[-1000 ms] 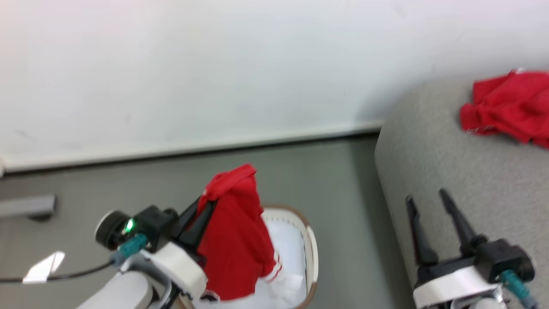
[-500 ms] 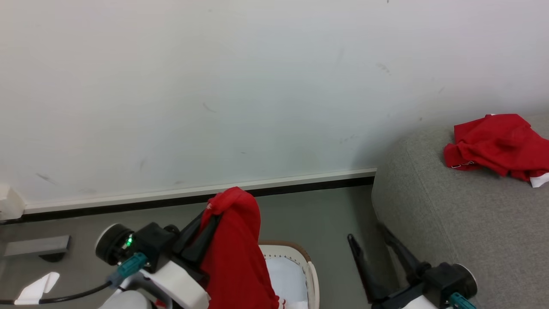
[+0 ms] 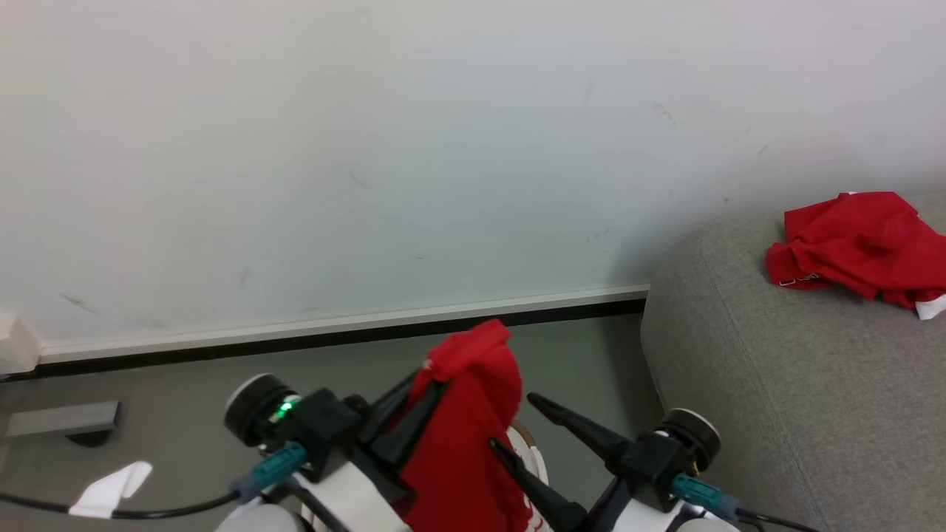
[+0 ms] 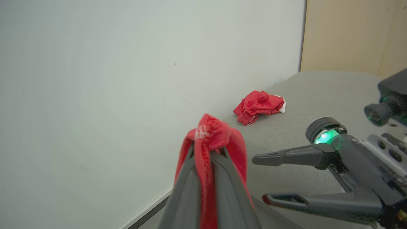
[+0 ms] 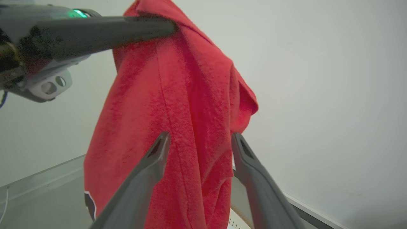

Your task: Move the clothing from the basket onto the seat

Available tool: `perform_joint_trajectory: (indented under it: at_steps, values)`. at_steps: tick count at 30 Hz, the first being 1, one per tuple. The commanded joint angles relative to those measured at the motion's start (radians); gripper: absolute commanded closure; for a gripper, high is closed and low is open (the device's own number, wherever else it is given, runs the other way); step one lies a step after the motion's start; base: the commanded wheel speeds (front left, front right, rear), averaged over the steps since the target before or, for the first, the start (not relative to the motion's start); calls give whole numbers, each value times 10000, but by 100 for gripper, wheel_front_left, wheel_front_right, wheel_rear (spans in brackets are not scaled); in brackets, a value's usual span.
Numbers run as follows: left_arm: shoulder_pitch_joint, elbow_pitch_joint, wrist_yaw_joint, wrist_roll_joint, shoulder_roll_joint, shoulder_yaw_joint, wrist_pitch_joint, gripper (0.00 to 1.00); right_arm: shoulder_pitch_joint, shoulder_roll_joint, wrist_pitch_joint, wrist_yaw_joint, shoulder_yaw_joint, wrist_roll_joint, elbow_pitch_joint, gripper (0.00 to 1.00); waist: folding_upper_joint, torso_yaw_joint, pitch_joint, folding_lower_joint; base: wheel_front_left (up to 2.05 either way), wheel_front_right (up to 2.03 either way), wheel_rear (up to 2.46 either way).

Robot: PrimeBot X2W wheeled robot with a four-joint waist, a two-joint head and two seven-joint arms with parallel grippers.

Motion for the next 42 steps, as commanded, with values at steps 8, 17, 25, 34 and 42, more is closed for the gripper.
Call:
perform_joint_trajectory:
  at_steps: [8,17,25,34,42]
  values:
    - [-422,-210,-406,252,-490,-507,217,100,-1244,129,4,-25,1703,1248,896,28,-1,59,-16,0,0,0,0]
    - [-400,-98,-343,257,-572,-634,249,100,-1208,210,0,-25,1318,1742,628,100,-1,120,4,0,0,0,0]
    - [-277,115,-101,295,-544,-519,6,0,-959,-189,0,-26,245,1565,159,100,-1,-305,225,0,0,0,0]
    - [-245,402,-122,133,-610,-489,-171,0,-814,-557,0,-26,-1379,982,-450,100,-1,-1718,744,0,0,0,0]
    - [-399,695,-288,93,-783,-576,-291,0,-544,-788,0,-26,-2407,480,-920,100,-1,-2960,1109,0,0,0,0]
